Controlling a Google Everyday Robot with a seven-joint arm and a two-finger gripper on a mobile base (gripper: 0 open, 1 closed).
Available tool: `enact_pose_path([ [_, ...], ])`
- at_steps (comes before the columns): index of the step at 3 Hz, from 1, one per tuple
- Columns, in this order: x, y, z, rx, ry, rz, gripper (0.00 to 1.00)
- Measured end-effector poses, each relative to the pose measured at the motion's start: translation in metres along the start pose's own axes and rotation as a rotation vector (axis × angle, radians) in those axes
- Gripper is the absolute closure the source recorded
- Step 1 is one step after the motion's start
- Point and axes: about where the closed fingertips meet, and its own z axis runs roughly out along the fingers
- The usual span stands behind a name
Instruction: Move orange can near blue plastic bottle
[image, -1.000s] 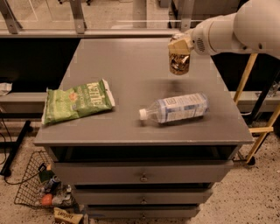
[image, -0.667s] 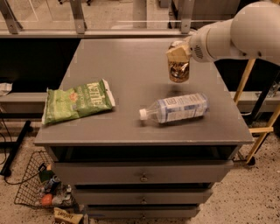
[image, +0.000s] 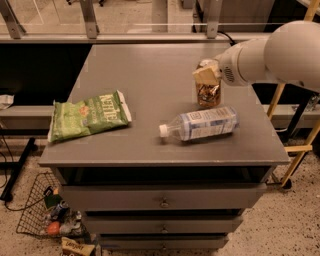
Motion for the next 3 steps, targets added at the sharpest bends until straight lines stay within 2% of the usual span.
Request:
enact_pose_path([
  [1, 0.0162, 0.0074, -0.0039, 0.02, -0.02, 0.014, 1.0],
  [2, 0.0249, 0.0119, -0.0052, 0.047, -0.078, 0.02, 1.0],
  [3, 0.0211, 0.0113, -0.0075, 0.057, -0.095, 0.015, 0.84],
])
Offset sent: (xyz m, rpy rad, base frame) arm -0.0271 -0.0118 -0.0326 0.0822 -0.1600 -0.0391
